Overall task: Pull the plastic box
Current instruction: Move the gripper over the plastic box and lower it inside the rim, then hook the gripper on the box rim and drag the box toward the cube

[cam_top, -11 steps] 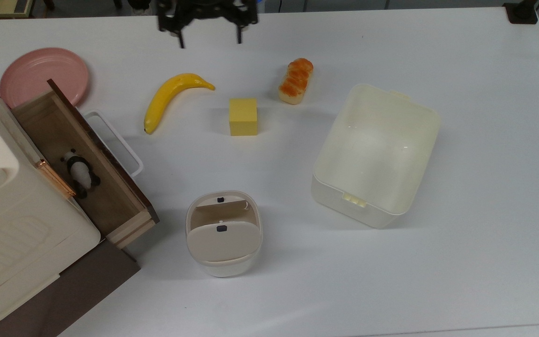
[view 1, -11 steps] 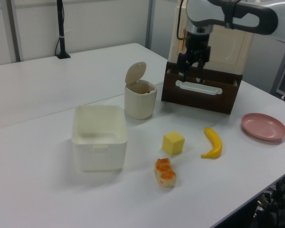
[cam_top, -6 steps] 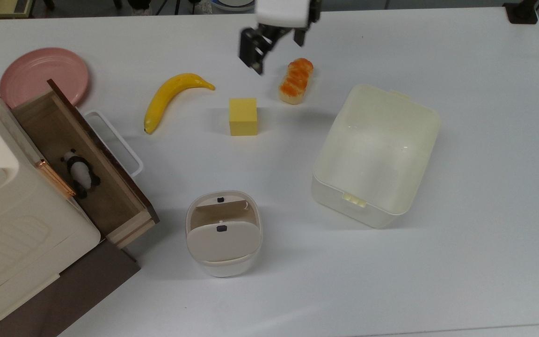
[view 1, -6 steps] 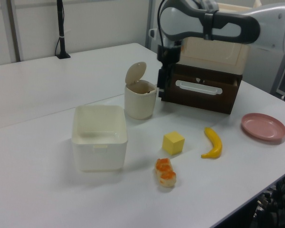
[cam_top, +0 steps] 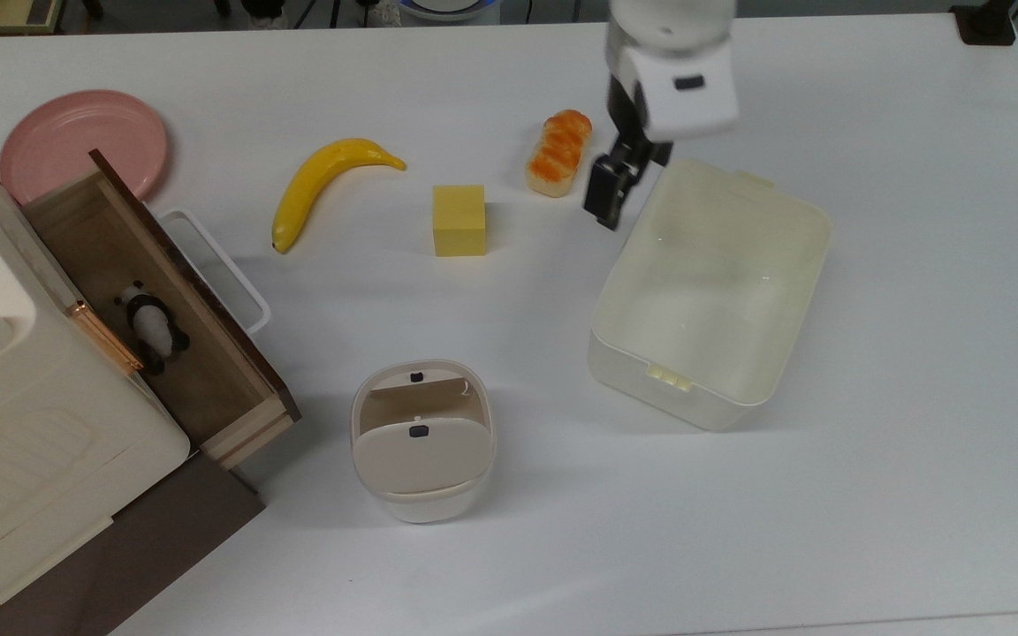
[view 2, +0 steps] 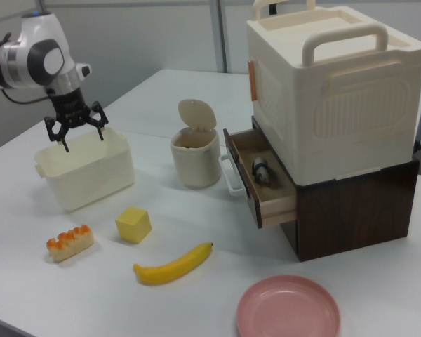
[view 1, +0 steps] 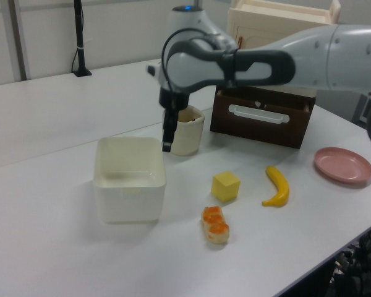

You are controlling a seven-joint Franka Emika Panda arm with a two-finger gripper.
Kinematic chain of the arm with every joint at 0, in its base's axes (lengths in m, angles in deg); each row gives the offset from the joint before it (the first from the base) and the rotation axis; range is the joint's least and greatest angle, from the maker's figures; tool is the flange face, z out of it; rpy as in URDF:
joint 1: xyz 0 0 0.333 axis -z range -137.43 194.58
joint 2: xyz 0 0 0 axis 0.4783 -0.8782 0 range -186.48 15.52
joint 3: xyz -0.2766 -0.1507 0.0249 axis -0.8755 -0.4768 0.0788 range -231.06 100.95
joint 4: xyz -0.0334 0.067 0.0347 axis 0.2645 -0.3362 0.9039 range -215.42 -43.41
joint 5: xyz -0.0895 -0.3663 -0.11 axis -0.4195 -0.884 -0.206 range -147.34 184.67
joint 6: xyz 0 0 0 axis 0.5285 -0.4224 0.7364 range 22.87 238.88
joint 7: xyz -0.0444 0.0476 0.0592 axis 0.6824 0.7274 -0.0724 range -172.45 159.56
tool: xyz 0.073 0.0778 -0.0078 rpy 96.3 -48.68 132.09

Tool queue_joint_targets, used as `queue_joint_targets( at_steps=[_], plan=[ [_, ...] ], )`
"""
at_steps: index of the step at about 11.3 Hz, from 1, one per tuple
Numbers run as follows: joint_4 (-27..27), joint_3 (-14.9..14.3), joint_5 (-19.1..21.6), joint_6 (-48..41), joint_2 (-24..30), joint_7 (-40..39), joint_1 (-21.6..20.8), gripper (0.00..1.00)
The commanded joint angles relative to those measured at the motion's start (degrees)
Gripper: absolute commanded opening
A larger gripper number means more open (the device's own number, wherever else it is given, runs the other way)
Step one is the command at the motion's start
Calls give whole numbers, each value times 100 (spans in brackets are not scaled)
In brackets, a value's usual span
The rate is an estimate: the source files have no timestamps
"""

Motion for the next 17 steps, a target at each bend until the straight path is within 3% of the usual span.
queue_joint_targets(
  at_steps=[1,3,8,12,17],
  plan=[
    [316,-131,-74,292,-540,-131,-323,100],
    [335,-131,-196,390,-788,-131,-411,100],
    [203,-149,-469,320,-797,-446,-289,100],
    [194,-403,-426,-416,-692,-1016,-279,100],
    [211,-509,-399,-480,-657,-1020,-218,100]
  ],
)
